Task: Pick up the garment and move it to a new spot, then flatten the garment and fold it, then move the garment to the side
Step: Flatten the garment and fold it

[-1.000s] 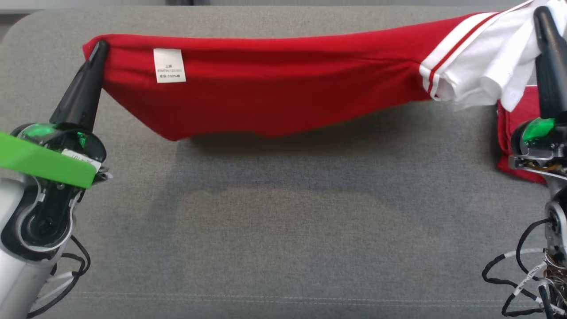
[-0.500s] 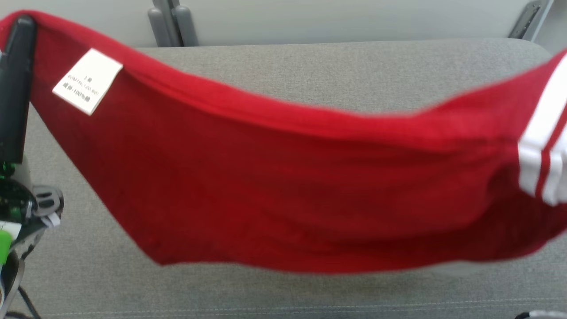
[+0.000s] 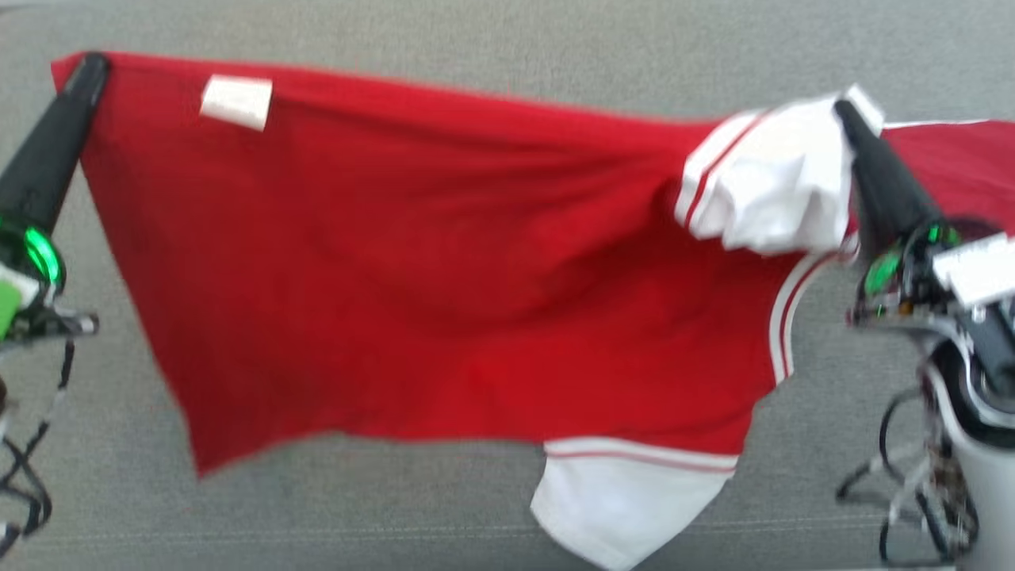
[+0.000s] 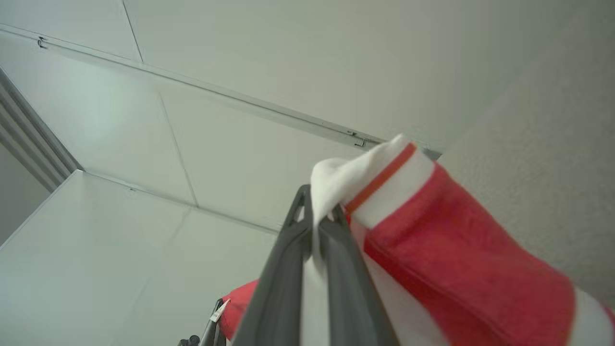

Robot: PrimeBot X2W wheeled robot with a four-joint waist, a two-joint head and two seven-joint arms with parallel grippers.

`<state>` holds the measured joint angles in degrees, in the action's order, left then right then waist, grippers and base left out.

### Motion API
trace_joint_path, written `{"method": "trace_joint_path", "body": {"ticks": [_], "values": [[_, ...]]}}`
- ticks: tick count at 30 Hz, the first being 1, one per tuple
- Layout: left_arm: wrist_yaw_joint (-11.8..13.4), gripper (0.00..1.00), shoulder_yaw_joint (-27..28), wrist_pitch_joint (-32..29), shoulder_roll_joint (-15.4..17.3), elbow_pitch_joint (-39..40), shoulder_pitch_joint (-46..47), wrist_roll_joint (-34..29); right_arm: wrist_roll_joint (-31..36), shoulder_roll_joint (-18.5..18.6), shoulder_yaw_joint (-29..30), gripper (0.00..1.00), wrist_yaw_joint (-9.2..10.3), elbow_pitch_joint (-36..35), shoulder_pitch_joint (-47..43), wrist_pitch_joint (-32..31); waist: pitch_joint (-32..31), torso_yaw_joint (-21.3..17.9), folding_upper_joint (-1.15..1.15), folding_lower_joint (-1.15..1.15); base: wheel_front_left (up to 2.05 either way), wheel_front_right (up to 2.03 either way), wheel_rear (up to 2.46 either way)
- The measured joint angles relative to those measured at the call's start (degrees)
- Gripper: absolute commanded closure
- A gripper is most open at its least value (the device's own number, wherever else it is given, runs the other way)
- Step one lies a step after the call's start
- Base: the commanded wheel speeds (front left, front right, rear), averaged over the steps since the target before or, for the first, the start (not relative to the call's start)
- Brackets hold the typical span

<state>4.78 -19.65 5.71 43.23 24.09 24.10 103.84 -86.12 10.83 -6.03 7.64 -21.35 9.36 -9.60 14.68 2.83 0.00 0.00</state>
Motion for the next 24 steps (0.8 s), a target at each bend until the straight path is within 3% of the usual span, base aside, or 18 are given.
{"method": "trace_joint_path", "body": {"ticks": [3, 9, 13, 15, 20, 24], "values": [[0.56, 1.00, -2.65, -2.72, -1.57, -5.24, 7.03, -0.04, 4.88, -0.68, 2.31, 1.00, 0.02, 8.40, 9.47, 2.02, 2.27, 0.71, 0.00, 0.01, 0.00, 0.00, 0.00], [0.77, 1.00, -3.60, 0.13, -10.47, -16.51, 23.50, -6.14, 12.12, -6.66, 6.83, 1.00, 0.01, 21.54, 34.45, 9.31, 5.99, 3.33, 0.00, 0.02, 0.00, 0.00, 0.00], [-0.02, 1.00, -3.63, 4.90, -15.75, -21.26, 30.52, -11.72, 14.49, -6.94, 6.60, 1.00, 0.01, 23.82, 47.43, 12.72, 6.93, 5.43, 0.00, 0.01, 0.00, 0.00, 0.00], [-0.37, 1.00, -2.96, 5.59, -15.93, -21.08, 32.12, -12.57, 13.25, -7.03, 5.27, 1.00, 0.00, 22.50, 52.29, 12.74, 7.29, 5.97, 0.00, 0.01, 0.00, 0.00, 0.00], [-3.96, 1.00, -2.67, 6.68, -14.13, -20.84, 31.16, -14.74, 8.22, -6.95, 0.09, 1.00, 0.00, 17.73, 54.41, 9.28, 8.87, 5.75, 0.00, 0.01, 0.00, 0.00, 0.00], [-6.73, 1.00, -2.64, 8.24, -14.28, -20.17, 22.96, -16.08, 4.79, -6.46, 0.57, 1.00, -0.27, 12.92, 43.13, 7.79, 10.36, 4.33, 0.00, 0.01, 0.00, 0.00, 0.00]]}}
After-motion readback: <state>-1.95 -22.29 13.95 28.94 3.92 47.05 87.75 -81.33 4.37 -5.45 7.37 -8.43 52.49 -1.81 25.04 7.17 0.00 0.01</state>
